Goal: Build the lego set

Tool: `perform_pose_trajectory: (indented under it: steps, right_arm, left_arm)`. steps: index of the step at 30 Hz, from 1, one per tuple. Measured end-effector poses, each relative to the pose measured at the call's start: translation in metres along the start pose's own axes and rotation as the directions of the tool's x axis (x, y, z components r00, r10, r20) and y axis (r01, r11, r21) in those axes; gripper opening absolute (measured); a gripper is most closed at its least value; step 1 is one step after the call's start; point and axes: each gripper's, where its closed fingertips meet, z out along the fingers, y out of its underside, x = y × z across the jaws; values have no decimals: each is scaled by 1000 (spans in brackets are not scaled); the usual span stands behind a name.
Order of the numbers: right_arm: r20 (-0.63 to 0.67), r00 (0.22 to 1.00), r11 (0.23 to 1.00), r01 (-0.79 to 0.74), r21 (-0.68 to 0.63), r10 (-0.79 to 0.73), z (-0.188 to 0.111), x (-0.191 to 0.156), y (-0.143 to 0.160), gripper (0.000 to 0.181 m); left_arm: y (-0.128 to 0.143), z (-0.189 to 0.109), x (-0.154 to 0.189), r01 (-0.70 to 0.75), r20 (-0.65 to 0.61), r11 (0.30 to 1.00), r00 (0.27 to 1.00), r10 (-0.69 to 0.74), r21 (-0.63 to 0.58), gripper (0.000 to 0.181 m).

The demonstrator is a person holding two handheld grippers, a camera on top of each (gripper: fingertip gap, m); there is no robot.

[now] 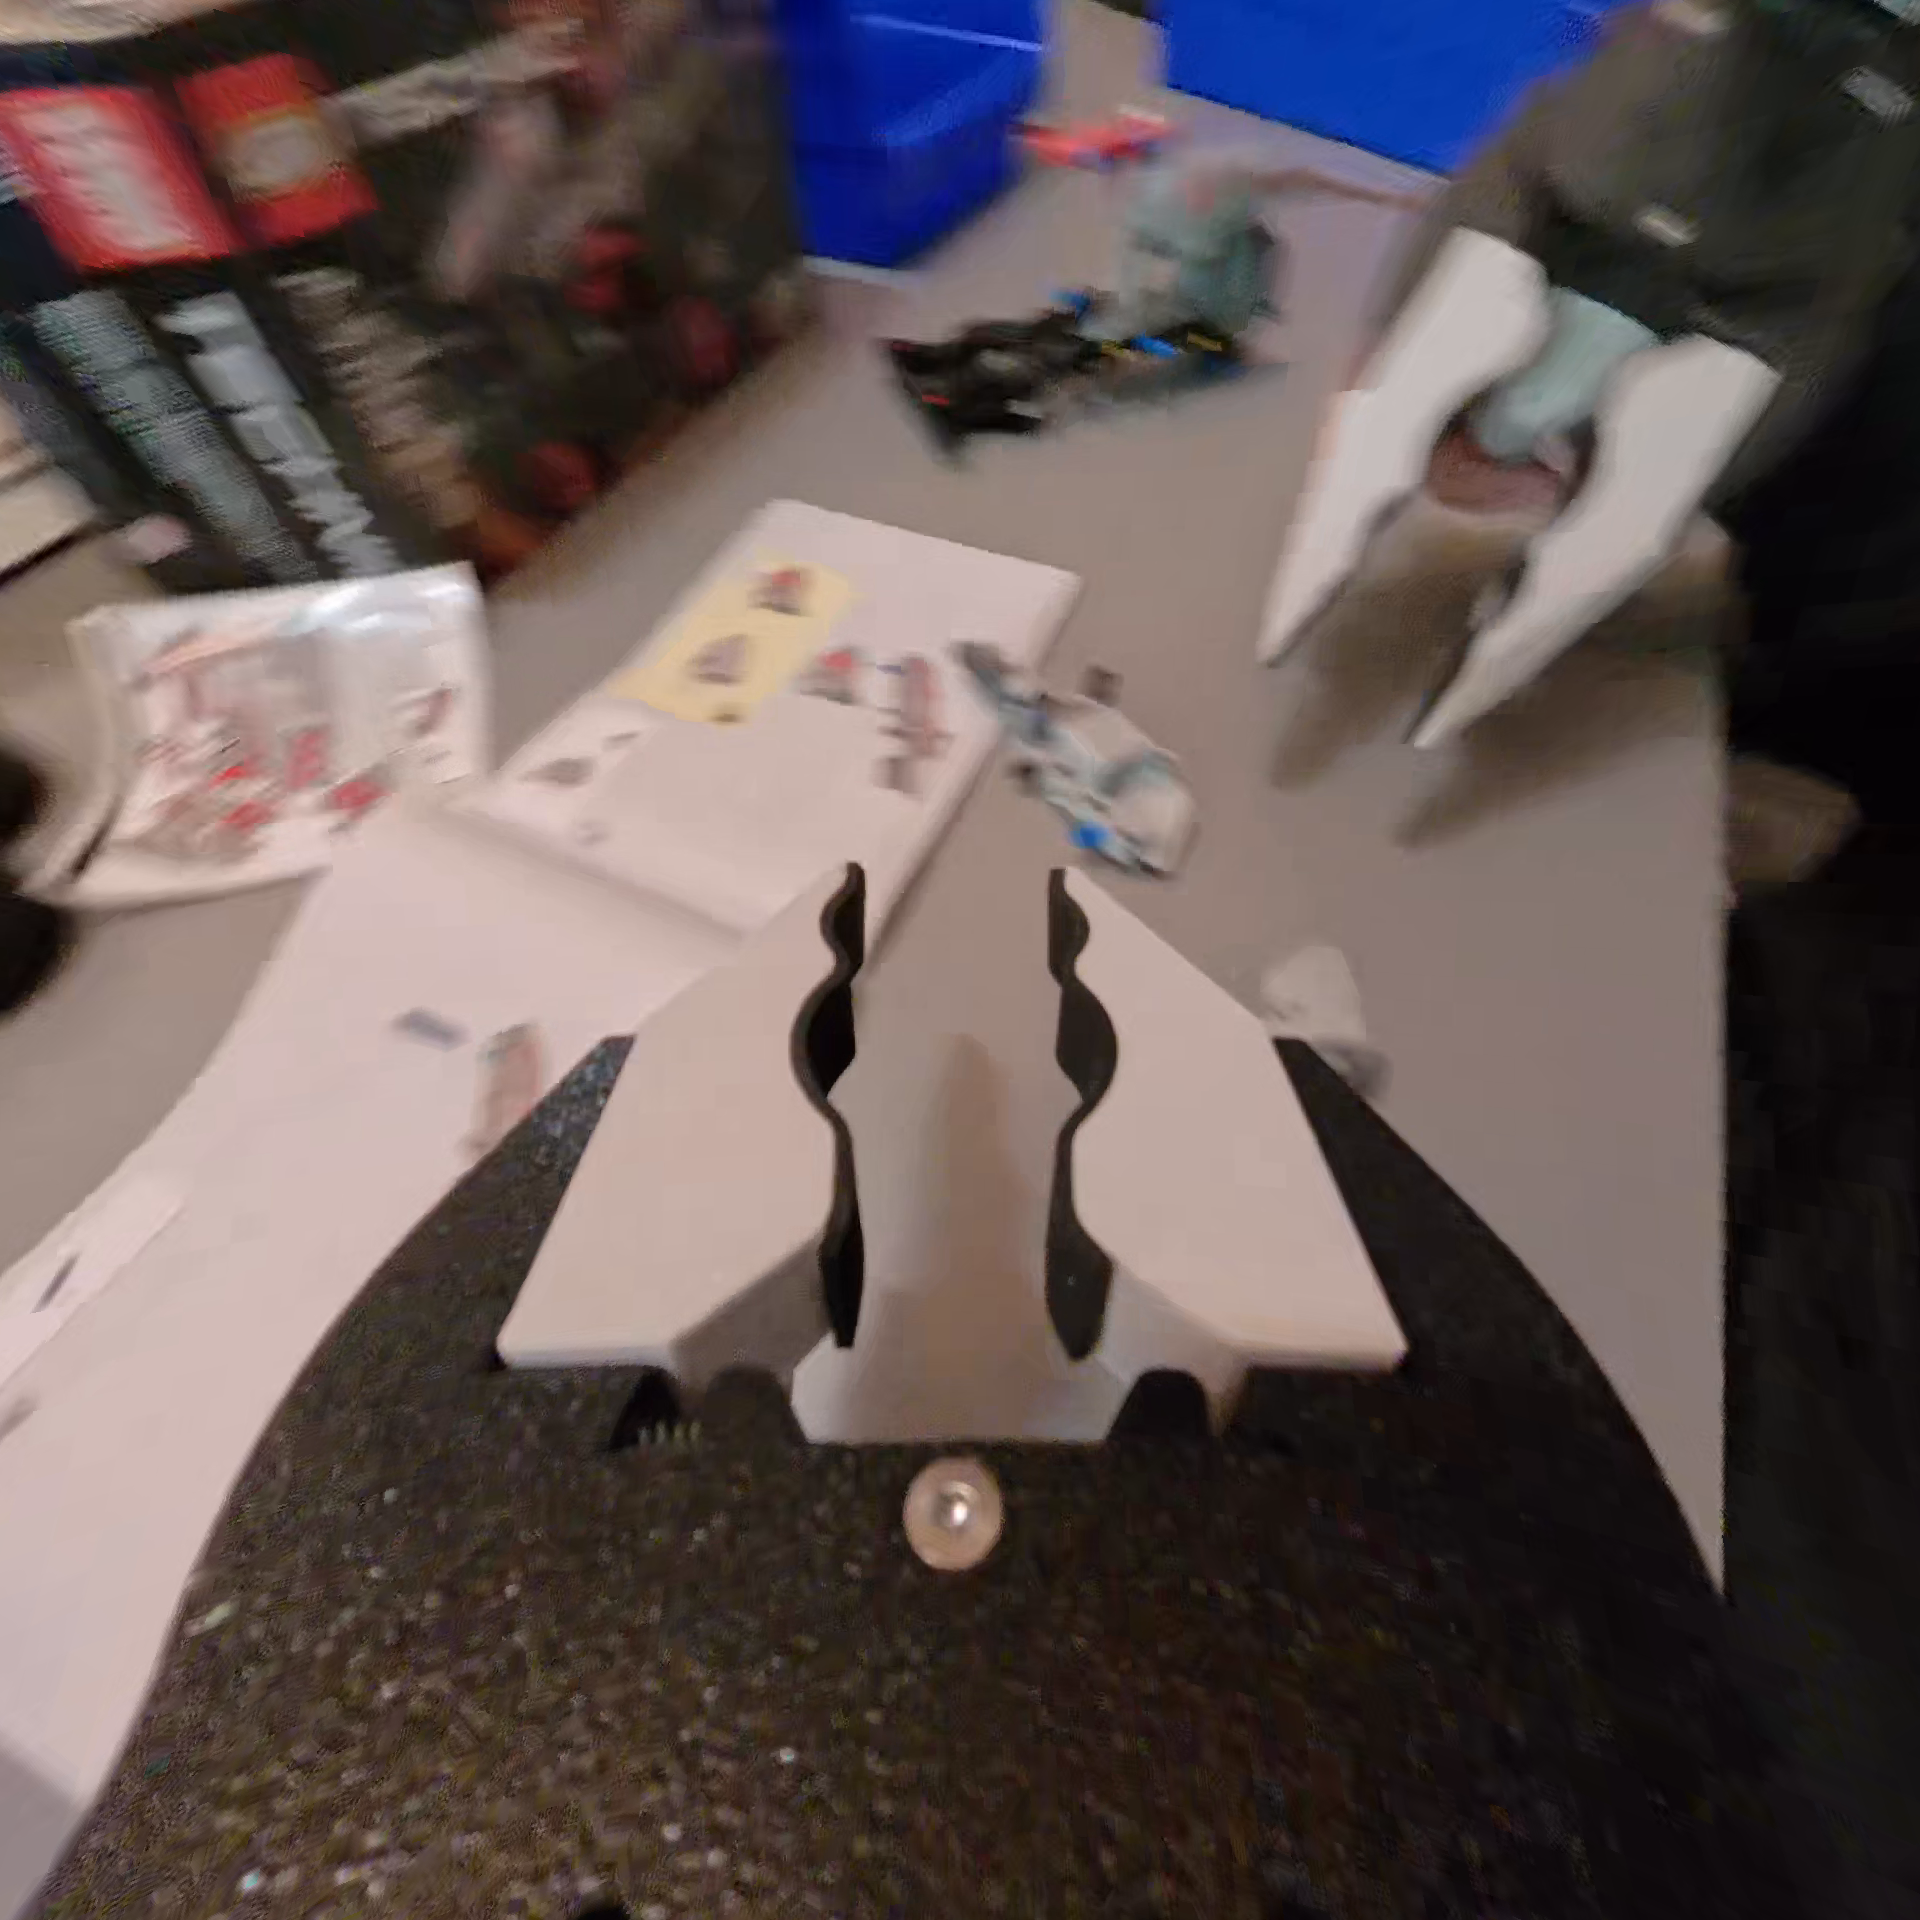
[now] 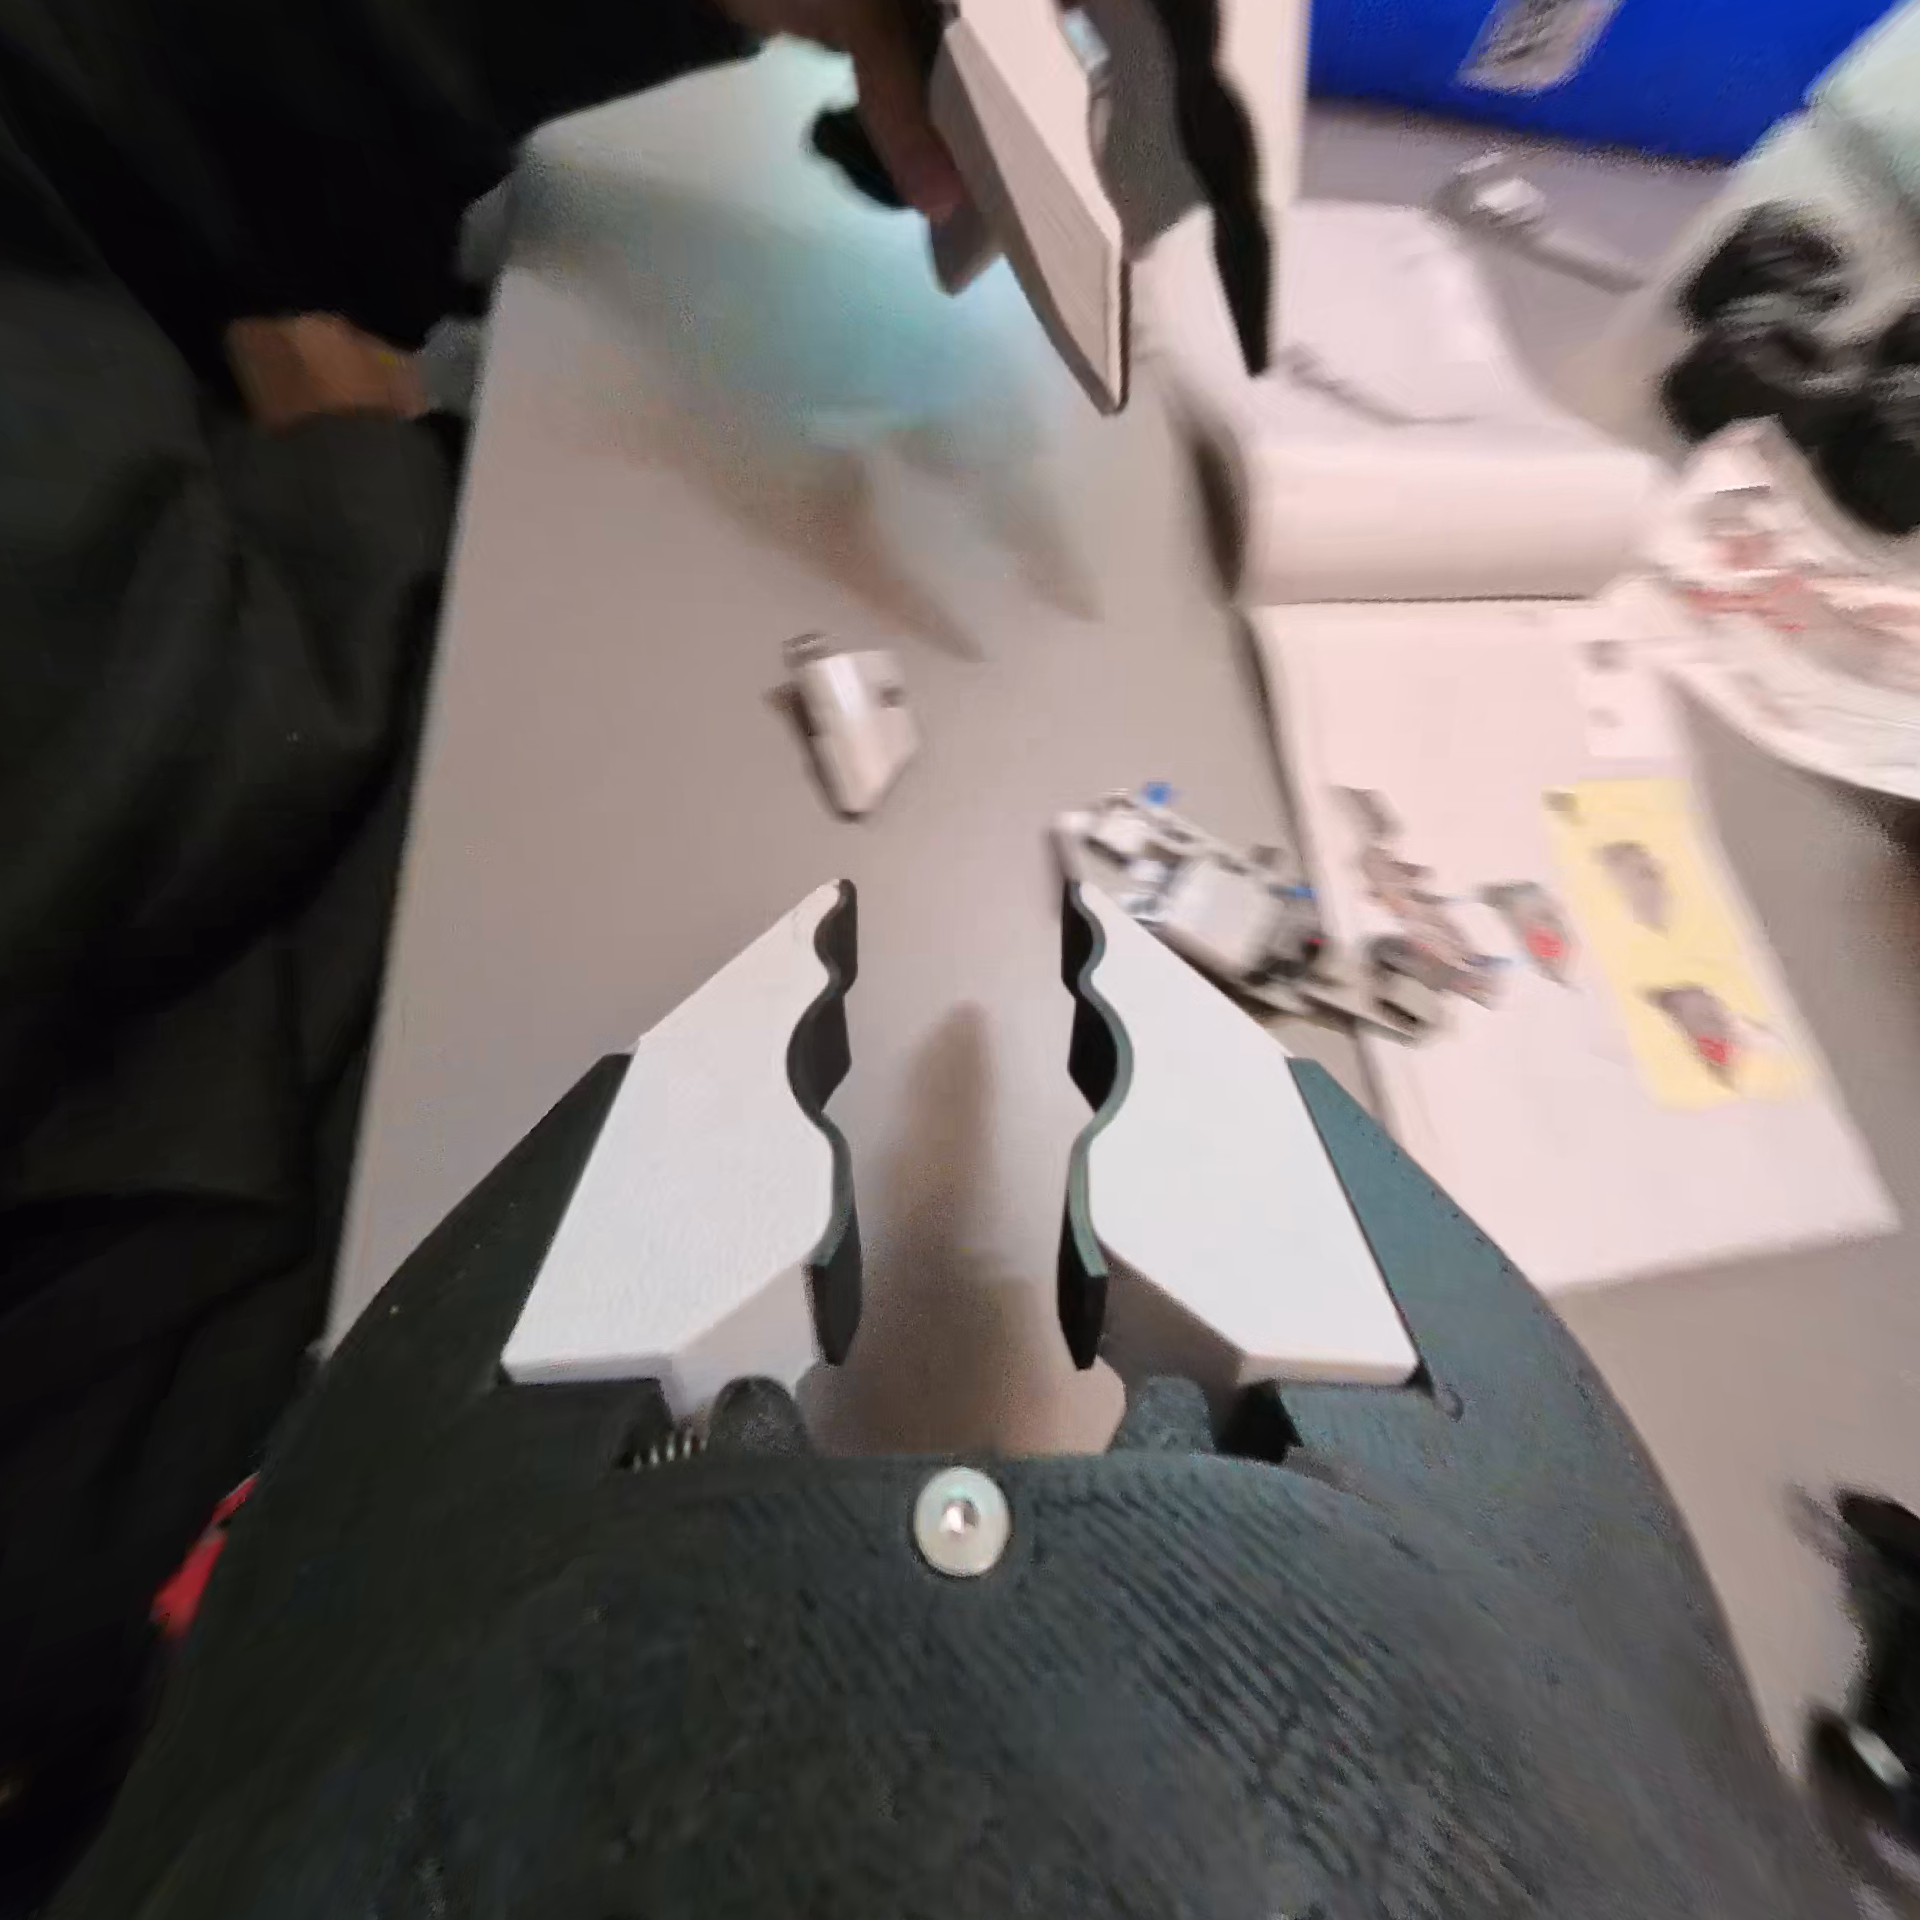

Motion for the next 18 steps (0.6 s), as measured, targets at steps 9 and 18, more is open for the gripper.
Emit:
perform_pose_trajectory:
  steps: [9,18]
  right_arm:
    - [-388,872,930,-176,322,299,-66,114,11,34]
    - [-313,906,937,-196,290,286,-56,102,30,35]
  left_arm:
    - [5,29,-171,599,292,799,774,-561,-54,43]
    - [28,65,-212,713,368,701,658,-657,-24,33]
